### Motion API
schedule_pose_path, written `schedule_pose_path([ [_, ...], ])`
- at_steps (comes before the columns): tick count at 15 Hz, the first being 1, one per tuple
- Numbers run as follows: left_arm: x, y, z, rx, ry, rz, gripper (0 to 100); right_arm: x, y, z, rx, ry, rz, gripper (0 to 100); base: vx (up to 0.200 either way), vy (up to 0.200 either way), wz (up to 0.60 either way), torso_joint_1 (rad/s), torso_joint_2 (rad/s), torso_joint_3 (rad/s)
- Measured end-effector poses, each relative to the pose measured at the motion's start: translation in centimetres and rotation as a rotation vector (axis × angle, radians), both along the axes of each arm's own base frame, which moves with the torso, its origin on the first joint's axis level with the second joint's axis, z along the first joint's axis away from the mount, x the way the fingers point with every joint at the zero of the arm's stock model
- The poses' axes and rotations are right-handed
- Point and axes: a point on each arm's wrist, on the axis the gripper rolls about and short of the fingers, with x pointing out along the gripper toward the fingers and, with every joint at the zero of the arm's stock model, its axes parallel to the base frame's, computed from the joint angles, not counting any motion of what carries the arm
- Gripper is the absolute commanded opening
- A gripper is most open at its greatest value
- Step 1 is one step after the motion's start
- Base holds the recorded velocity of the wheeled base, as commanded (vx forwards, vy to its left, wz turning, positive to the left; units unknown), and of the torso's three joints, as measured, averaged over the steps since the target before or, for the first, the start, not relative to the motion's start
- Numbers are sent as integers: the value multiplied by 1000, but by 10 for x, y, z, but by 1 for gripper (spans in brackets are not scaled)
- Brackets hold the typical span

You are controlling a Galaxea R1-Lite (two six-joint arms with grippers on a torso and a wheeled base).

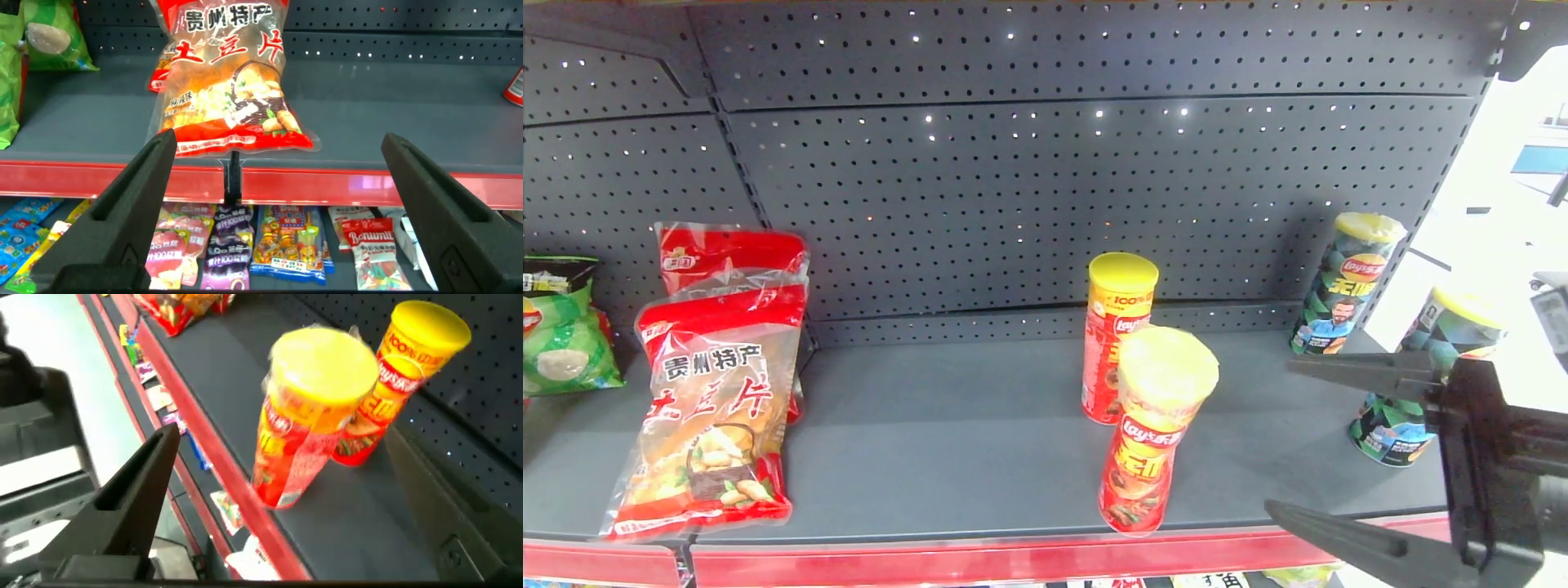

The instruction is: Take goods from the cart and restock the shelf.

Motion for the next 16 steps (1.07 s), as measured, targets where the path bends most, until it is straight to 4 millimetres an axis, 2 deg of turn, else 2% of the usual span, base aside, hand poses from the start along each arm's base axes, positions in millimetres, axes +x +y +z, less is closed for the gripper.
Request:
schedule_pose_path([
  [4, 0, 0, 0, 0, 0, 0, 100, 25, 17, -6, -29, 35, -25, 100, 0, 0, 0, 0, 0, 0],
  [7, 0, 0, 0, 0, 0, 0, 100, 40, 17, -16, -56, 88, -66, 100, 0, 0, 0, 0, 0, 0],
  [16, 0, 0, 0, 0, 0, 0, 100, 68, 32, -49, -132, 225, -90, 100, 0, 0, 0, 0, 0, 0],
])
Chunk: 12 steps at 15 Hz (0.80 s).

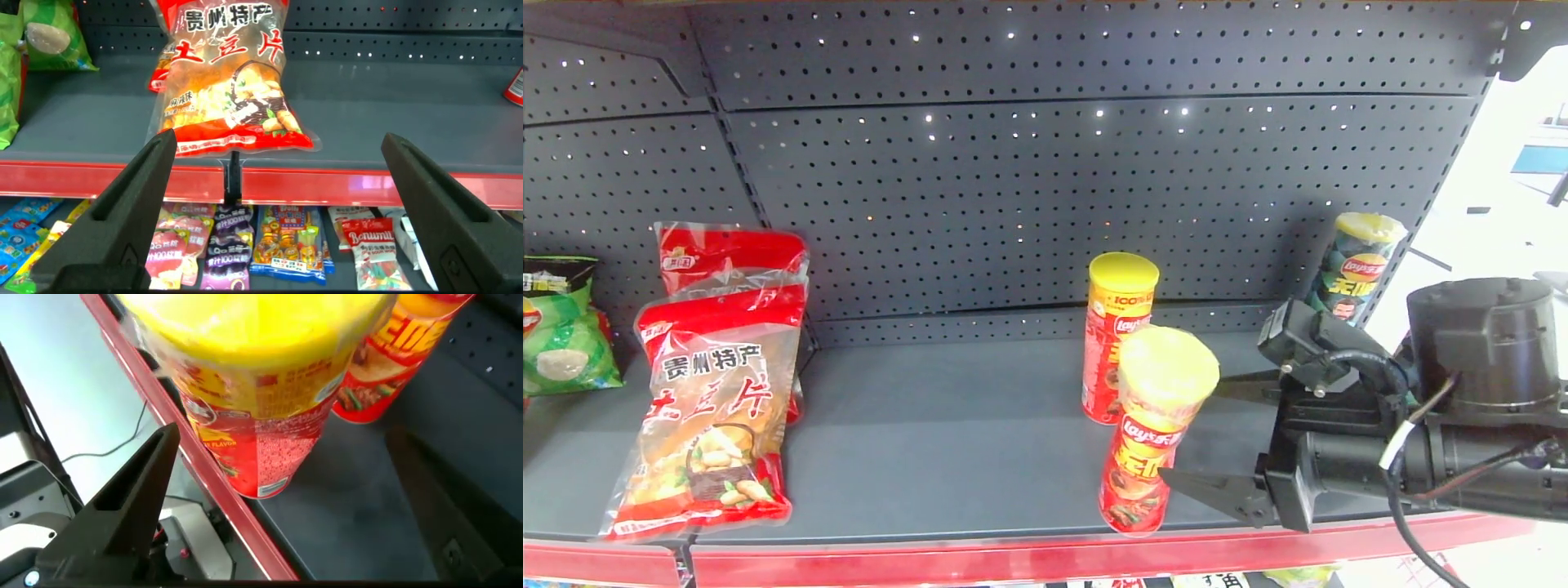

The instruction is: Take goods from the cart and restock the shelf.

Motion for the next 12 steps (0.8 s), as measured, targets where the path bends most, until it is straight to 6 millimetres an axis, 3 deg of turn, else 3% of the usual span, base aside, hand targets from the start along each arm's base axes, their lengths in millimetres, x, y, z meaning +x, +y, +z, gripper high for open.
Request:
schedule_pose_path([
  [12, 0, 0, 0, 0, 0, 0, 100, 11, 9, -7, -11, 35, -9, 100, 0, 0, 0, 0, 0, 0],
])
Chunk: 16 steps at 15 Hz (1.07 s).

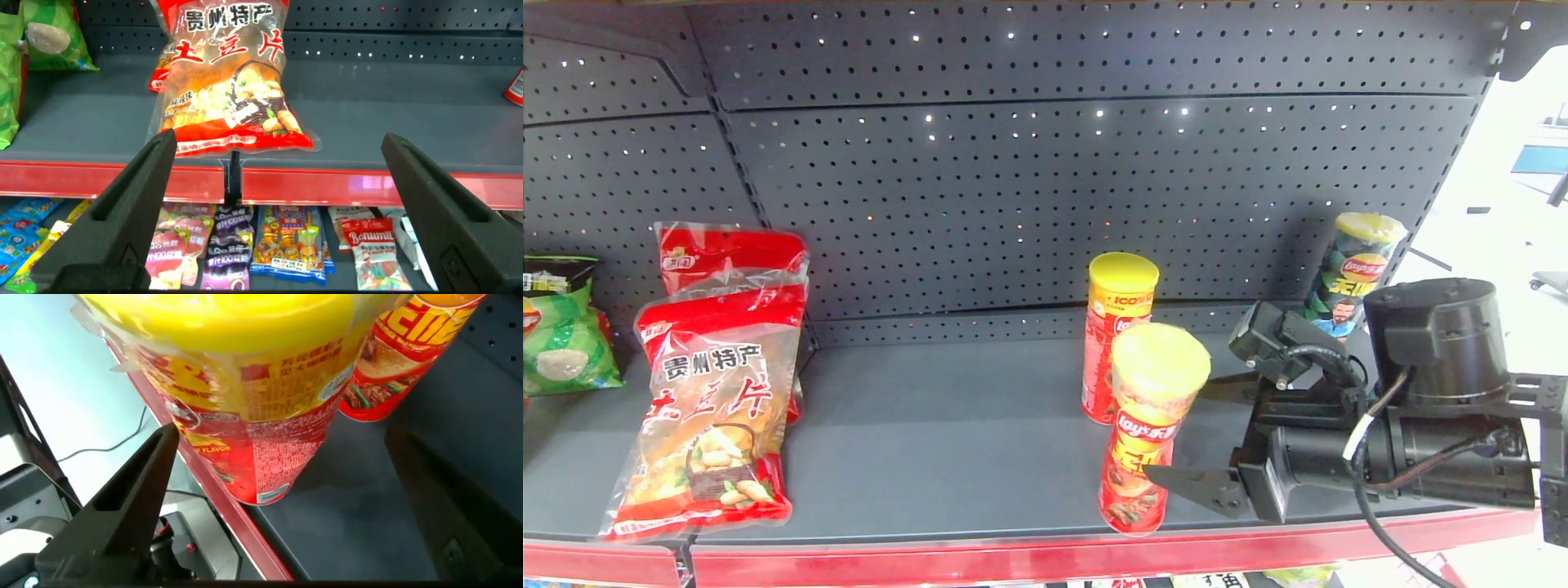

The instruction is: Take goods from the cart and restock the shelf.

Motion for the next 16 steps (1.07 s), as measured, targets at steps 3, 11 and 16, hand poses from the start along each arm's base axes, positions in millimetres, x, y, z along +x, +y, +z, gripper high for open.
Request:
schedule_pose_path([
  [3, 0, 0, 0, 0, 0, 1, 100, 0, -1, -1, -3, 2, -5, 100, 0, 0, 0, 0, 0, 0],
  [11, 0, 0, 0, 0, 0, 0, 100, 6, -13, 0, -9, -9, -65, 100, 0, 0, 0, 0, 0, 0],
  [16, 0, 0, 0, 0, 0, 0, 100, 4, -16, 1, -8, -12, -70, 100, 0, 0, 0, 0, 0, 0],
])
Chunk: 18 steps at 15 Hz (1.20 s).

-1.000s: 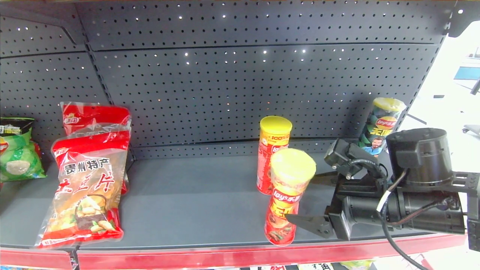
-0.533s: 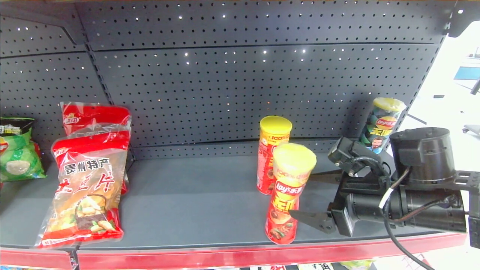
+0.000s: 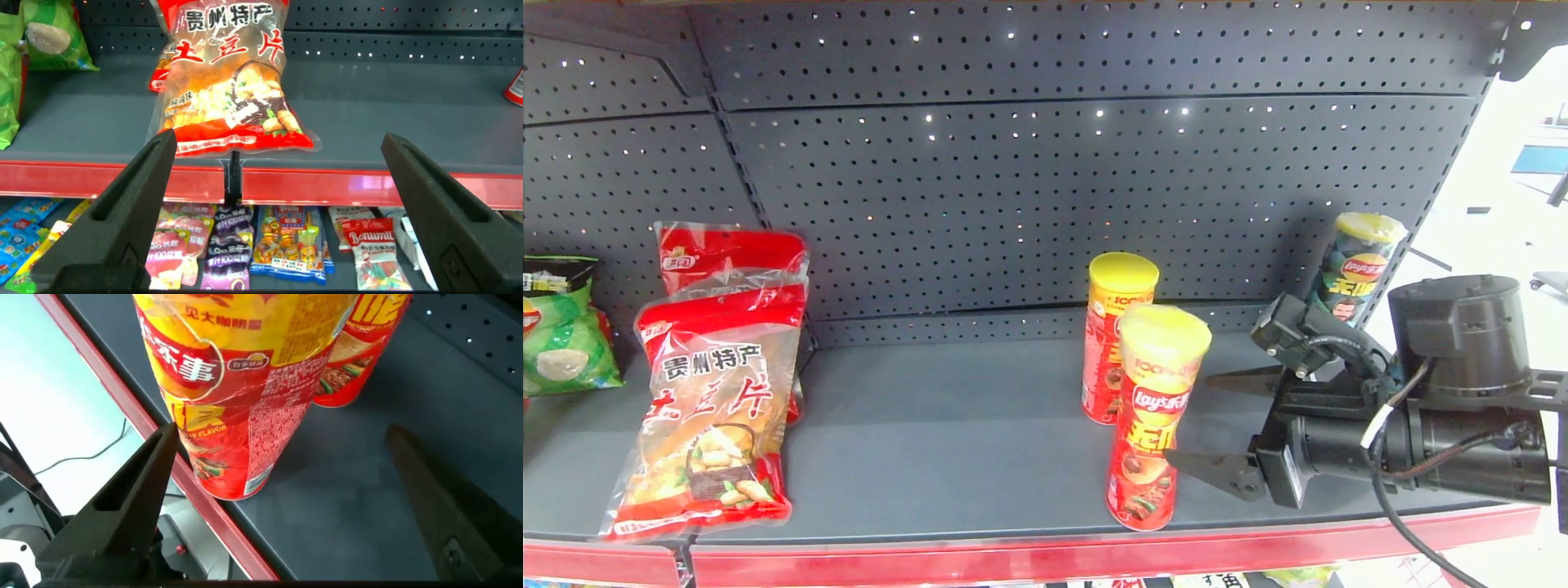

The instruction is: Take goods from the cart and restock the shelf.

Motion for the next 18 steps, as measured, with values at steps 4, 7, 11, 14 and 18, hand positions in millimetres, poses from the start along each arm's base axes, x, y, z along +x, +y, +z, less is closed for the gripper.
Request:
schedule_pose_path([
  [4, 0, 0, 0, 0, 0, 0, 100, -4, -6, -1, -5, 0, -7, 100, 0, 0, 0, 0, 0, 0],
  [7, 0, 0, 0, 0, 0, 0, 100, -10, -10, -2, -11, -3, -5, 100, 0, 0, 0, 0, 0, 0],
  [11, 0, 0, 0, 0, 0, 0, 100, -13, -13, 0, -7, -12, -8, 100, 0, 0, 0, 0, 0, 0],
  [14, 0, 0, 0, 0, 0, 0, 100, -13, -13, 0, -6, -13, -8, 100, 0, 0, 0, 0, 0, 0],
  [18, 0, 0, 0, 0, 0, 0, 100, -13, -13, 0, -7, -13, -9, 100, 0, 0, 0, 0, 0, 0],
])
